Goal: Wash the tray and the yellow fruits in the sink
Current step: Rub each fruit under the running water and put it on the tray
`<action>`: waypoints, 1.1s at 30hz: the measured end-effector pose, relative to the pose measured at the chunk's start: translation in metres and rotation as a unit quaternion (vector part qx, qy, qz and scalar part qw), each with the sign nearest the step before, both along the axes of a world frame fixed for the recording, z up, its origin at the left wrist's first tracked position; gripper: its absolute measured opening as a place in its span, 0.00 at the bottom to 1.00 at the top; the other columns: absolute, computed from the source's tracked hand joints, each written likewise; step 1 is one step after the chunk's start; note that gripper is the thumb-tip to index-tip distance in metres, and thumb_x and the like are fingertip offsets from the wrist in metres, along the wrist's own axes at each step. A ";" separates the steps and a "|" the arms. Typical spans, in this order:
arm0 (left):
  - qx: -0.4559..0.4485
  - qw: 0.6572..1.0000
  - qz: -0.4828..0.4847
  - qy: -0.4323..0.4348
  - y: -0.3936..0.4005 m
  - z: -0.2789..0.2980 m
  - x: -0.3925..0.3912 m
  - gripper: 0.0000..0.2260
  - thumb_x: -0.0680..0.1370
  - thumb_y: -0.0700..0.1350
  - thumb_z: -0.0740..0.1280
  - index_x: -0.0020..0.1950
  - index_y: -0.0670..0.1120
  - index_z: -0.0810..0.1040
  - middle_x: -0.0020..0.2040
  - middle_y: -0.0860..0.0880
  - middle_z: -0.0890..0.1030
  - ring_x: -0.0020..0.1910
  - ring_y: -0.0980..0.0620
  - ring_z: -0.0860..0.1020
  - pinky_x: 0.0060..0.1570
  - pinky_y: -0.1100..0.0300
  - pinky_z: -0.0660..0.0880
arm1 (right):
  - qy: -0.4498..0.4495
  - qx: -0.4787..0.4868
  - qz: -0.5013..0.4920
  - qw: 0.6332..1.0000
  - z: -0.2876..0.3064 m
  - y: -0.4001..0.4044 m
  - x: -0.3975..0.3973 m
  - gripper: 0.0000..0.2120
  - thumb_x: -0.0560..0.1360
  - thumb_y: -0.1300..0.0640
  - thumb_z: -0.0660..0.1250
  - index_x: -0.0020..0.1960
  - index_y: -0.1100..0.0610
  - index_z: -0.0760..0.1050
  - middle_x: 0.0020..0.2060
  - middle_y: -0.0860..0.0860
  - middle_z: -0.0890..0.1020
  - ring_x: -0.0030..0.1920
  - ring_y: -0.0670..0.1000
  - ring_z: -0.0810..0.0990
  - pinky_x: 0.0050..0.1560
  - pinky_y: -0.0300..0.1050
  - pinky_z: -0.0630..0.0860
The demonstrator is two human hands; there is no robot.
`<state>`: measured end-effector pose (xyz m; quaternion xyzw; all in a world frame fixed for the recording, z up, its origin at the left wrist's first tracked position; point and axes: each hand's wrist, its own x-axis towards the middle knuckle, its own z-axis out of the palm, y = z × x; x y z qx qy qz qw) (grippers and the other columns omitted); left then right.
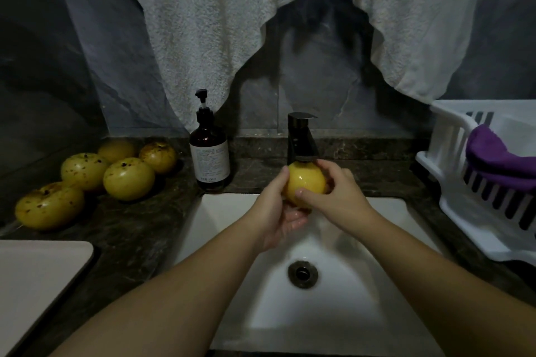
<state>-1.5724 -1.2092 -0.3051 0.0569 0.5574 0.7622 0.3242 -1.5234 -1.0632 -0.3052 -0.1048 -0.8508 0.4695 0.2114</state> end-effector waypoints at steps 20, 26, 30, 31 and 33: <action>-0.012 0.998 0.009 0.056 0.001 -0.006 -0.008 0.26 0.77 0.56 0.75 0.70 0.43 0.76 0.50 0.44 0.85 0.41 0.51 0.85 0.36 0.60 0.80 | -0.037 -0.041 0.043 0.998 -0.009 0.002 -0.006 0.46 0.67 0.45 0.81 0.78 0.45 0.60 0.68 0.49 0.70 0.64 0.50 0.74 0.62 0.48 0.77; 0.034 0.999 -0.030 0.016 0.002 -0.004 -0.004 0.19 0.79 0.54 0.71 0.62 0.42 0.80 0.57 0.39 0.86 0.56 0.44 0.85 0.68 0.47 0.77 | -0.037 -0.074 0.036 0.996 -0.006 -0.001 -0.002 0.43 0.64 0.41 0.81 0.74 0.42 0.64 0.60 0.43 0.77 0.55 0.43 0.79 0.41 0.32 0.75; 0.033 0.998 -0.024 0.044 0.001 -0.005 -0.007 0.22 0.77 0.55 0.74 0.66 0.45 0.78 0.56 0.41 0.87 0.54 0.45 0.86 0.57 0.49 0.83 | -0.045 0.030 0.023 0.998 -0.006 -0.007 -0.003 0.48 0.62 0.41 0.79 0.77 0.45 0.61 0.65 0.47 0.69 0.60 0.49 0.74 0.46 0.38 0.74; 0.023 0.998 -0.016 0.053 0.001 -0.006 -0.008 0.23 0.77 0.56 0.75 0.66 0.45 0.78 0.55 0.42 0.87 0.52 0.47 0.87 0.55 0.51 0.84 | -0.053 0.004 0.046 0.998 -0.004 -0.005 -0.004 0.47 0.65 0.43 0.79 0.78 0.46 0.60 0.68 0.49 0.69 0.62 0.50 0.74 0.49 0.40 0.75; 0.011 0.998 0.002 0.063 0.000 -0.006 -0.010 0.22 0.76 0.55 0.76 0.64 0.44 0.80 0.48 0.45 0.87 0.44 0.50 0.86 0.46 0.56 0.83 | -0.063 -0.059 0.080 0.993 0.007 -0.001 -0.001 0.46 0.66 0.46 0.73 0.80 0.46 0.57 0.74 0.54 0.67 0.69 0.54 0.71 0.62 0.46 0.74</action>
